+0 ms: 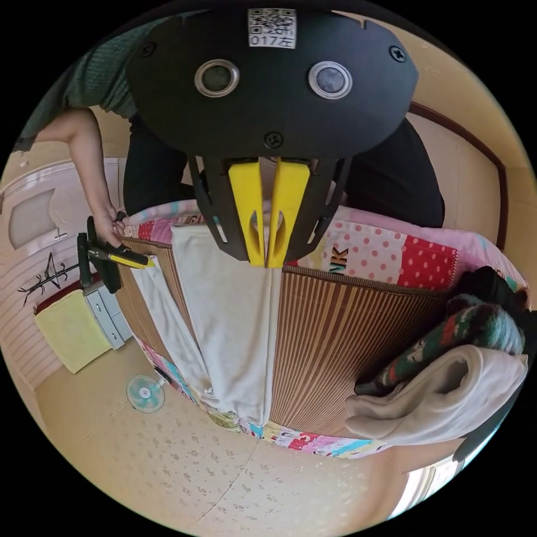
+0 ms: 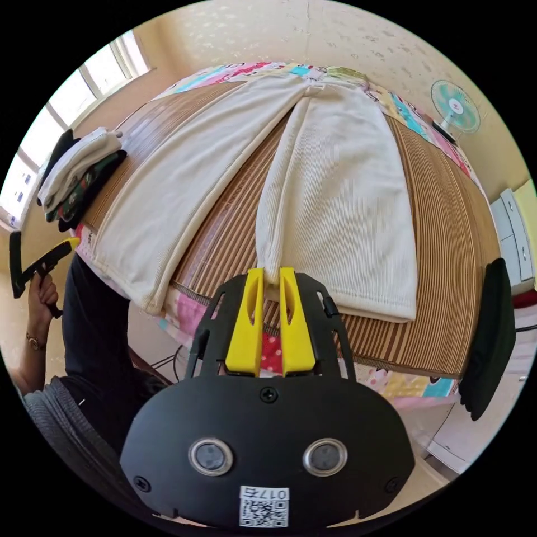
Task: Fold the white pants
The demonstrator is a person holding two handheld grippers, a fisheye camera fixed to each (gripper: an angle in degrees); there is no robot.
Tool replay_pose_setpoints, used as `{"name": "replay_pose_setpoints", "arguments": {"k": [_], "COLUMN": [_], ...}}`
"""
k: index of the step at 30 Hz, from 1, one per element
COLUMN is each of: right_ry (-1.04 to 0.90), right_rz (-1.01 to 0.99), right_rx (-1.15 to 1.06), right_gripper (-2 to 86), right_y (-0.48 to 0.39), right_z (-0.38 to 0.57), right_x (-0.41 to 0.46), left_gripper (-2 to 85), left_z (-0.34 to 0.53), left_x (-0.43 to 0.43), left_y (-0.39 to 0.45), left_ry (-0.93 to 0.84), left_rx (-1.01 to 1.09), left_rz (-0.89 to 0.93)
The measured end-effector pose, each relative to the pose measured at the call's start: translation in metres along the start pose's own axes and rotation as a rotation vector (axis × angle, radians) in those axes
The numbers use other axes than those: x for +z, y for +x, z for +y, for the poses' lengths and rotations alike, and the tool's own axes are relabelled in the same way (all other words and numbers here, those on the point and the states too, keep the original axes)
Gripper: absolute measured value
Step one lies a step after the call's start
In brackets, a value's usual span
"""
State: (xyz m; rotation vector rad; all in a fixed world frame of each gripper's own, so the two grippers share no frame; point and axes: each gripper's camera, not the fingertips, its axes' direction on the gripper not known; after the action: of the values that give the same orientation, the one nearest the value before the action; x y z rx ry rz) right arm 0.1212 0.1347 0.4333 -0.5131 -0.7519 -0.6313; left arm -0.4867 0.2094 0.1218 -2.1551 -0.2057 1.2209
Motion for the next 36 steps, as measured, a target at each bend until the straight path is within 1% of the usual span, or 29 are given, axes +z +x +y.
{"name": "replay_pose_setpoints", "arguments": {"k": [3,5,7,10,11,12,14,15,16,17,19,20,21,22,23,25,27,29,30,33,34,36], "right_ry": [0.023,0.012,0.038,0.155,0.191,0.202,0.206,0.197,0.184,0.148,0.028,-0.046,-0.026,-0.010,0.014,0.062,0.173,0.249,0.277,0.278,0.299,0.401], "right_rz": [-0.001,0.014,-0.002,0.005,0.046,0.090,0.117,0.111,0.106,0.090,0.050,-0.004,-0.053,-0.060,-0.070,-0.154,-0.409,-0.525,-0.501,-0.382,-0.385,-0.418], "right_rx": [-0.002,-0.017,0.003,0.150,0.212,0.279,0.348,0.371,0.383,0.398,0.426,0.428,0.418,0.418,0.408,0.410,0.422,0.415,0.422,0.485,0.479,0.369], "right_gripper": [5.0,5.4,5.9,6.2,6.9,8.0,9.3,10.0,10.3,10.7,10.6,9.8,8.5,7.7,6.1,4.6,3.5,3.1,2.9,2.5,2.5,2.4], "right_y": [-0.019,-0.024,-0.015,0.029,0.051,0.073,0.105,0.123,0.131,0.146,0.165,0.174,0.178,0.180,0.182,0.190,0.206,0.216,0.221,0.231,0.231,0.215], "right_z": [0.036,0.054,0.069,0.087,0.092,0.094,0.093,0.090,0.087,0.082,0.074,0.071,0.074,0.077,0.083,0.097,0.122,0.144,0.158,0.179,0.180,0.170], "right_x": [-0.010,-0.011,-0.022,-0.056,-0.069,-0.078,-0.087,-0.089,-0.089,-0.087,-0.079,-0.073,-0.077,-0.080,-0.086,-0.100,-0.127,-0.151,-0.168,-0.203,-0.212,-0.246], "left_gripper": [-0.1,0.3,1.1,4.7,6.3,7.0,8.6,8.7,9.0,9.2,9.2,8.8,8.4,6.5,3.3,2.1,1.6,1.5,1.5,2.3,2.8,4.6], "left_z": [0.009,0.015,0.016,0.008,0.000,-0.004,-0.018,-0.021,-0.026,-0.030,-0.026,-0.023,-0.022,-0.017,-0.011,-0.005,0.003,0.018,0.022,0.031,0.029,0.022], "left_x": [0.005,0.022,0.027,0.017,0.013,0.012,0.013,0.016,0.026,0.041,0.041,0.040,0.039,0.039,0.038,0.030,0.018,-0.002,-0.005,-0.020,-0.030,-0.054], "left_y": [0.001,0.000,0.001,0.004,0.002,0.000,-0.018,-0.023,-0.034,-0.044,-0.049,-0.049,-0.049,-0.052,-0.059,-0.071,-0.075,-0.076,-0.077,-0.091,-0.100,-0.107], "left_ry": [-0.018,-0.087,-0.111,-0.046,-0.026,-0.021,-0.001,-0.004,-0.046,-0.126,-0.112,-0.104,-0.104,-0.111,-0.108,-0.115,-0.128,-0.121,-0.130,-0.180,-0.150,-0.051], "left_rx": [0.033,0.057,0.068,0.105,0.104,0.095,0.009,-0.006,-0.025,-0.049,-0.047,-0.016,0.004,0.040,0.016,-0.006,0.013,0.073,0.089,0.098,0.063,0.037], "left_rz": [0.028,0.015,0.001,-0.028,-0.064,-0.089,-0.196,-0.205,-0.193,-0.166,-0.163,-0.180,-0.187,-0.142,-0.086,-0.016,0.028,0.093,0.087,-0.042,-0.078,-0.048]}}
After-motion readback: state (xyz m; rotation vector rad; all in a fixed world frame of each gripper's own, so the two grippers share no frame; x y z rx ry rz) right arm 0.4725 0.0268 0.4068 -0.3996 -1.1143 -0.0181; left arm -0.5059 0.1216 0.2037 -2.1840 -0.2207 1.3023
